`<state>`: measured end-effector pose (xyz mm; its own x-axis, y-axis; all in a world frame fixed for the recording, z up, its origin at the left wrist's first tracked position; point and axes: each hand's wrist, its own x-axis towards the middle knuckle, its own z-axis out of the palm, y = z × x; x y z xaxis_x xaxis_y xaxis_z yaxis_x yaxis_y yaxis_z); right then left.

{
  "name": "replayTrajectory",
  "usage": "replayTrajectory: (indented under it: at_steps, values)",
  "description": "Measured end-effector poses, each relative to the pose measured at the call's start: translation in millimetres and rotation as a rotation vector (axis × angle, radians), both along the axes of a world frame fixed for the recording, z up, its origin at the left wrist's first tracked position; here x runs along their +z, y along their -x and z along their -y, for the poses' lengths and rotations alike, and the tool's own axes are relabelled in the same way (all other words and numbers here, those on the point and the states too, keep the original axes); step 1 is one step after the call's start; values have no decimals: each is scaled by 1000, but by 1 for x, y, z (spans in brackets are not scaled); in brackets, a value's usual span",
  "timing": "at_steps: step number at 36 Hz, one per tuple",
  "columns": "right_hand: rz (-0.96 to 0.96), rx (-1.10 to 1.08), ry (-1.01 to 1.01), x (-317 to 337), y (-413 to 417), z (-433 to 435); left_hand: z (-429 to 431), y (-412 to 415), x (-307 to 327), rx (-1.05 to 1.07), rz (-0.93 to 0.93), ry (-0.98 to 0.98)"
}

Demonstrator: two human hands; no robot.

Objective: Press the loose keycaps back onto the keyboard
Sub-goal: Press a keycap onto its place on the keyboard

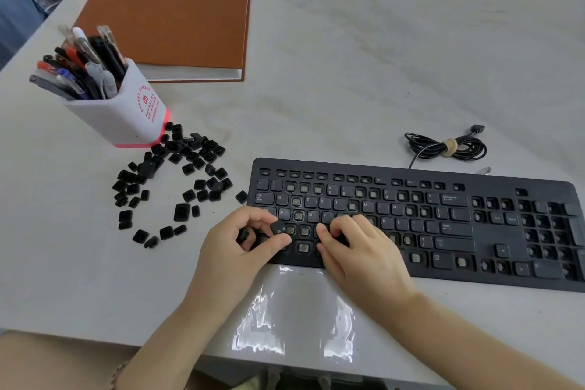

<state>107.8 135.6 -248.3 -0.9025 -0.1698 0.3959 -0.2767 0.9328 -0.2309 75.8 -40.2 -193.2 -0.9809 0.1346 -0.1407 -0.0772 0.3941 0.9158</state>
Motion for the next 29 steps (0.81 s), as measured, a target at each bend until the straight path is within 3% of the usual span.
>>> replayTrajectory:
  at_steps: [3,6,10,14,17,23,29]
  values:
    - [82,-1,51,6,2,-1,0,-1,2,-9,-19,-4]
    - [229,-57,233,11,5,-1,0,-3,5,-37,-59,0]
    - [461,-130,557,27,6,3,1,-1,6,-99,-120,-24]
    - [671,-167,1060,50,6,10,4,0,1,-155,-152,-25]
    - [780,-141,1245,59,5,12,0,-1,-1,-165,-125,-15]
    - [892,-171,1491,66,3,9,-10,-6,3,-236,-69,-7]
    - [805,-243,1796,68,-4,-4,-13,-9,-1,-177,46,-39]
